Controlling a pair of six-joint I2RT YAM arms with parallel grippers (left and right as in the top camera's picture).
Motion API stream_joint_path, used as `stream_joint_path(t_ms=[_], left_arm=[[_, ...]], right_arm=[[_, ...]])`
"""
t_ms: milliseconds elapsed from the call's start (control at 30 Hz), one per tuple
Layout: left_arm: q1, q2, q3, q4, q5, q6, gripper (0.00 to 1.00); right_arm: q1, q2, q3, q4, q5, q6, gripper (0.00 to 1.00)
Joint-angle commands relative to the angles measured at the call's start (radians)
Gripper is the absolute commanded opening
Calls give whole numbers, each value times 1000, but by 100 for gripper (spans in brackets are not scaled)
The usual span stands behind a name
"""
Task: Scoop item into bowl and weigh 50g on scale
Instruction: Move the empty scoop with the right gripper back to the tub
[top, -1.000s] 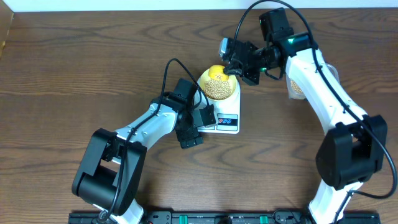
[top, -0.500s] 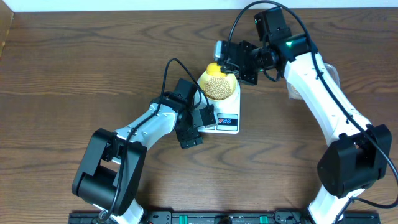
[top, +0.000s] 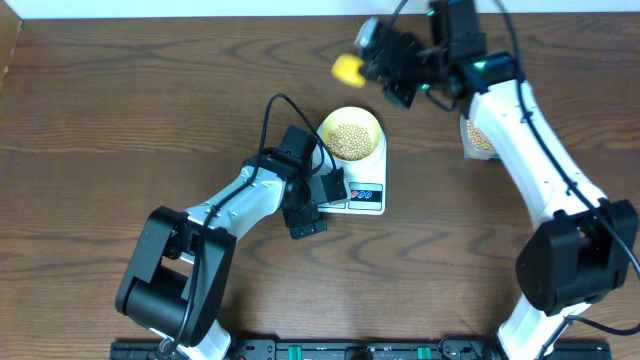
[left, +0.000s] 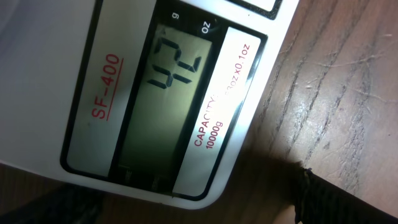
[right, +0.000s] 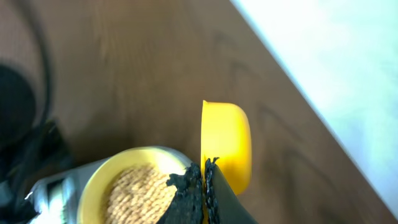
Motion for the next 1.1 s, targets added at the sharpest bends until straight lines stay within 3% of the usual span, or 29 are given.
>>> stream_joint_path(t_ms=[0, 167, 333, 700, 1067], left_arm=[[-11, 59, -11, -3, 19, 30, 97], [-11, 59, -11, -3, 19, 30, 97], [-11, 59, -11, -3, 19, 30, 98], [-11, 59, -11, -3, 19, 30, 98], [-11, 59, -11, -3, 19, 30, 97]], right_arm=[[-77, -43, 21, 77, -40, 209, 1], [-167, -43, 21, 116, -8, 233, 1], [-239, -42, 21, 153, 186, 233, 1], [-283, -42, 15, 200, 325, 233, 1], [-309, -42, 14, -83, 507, 408, 2]])
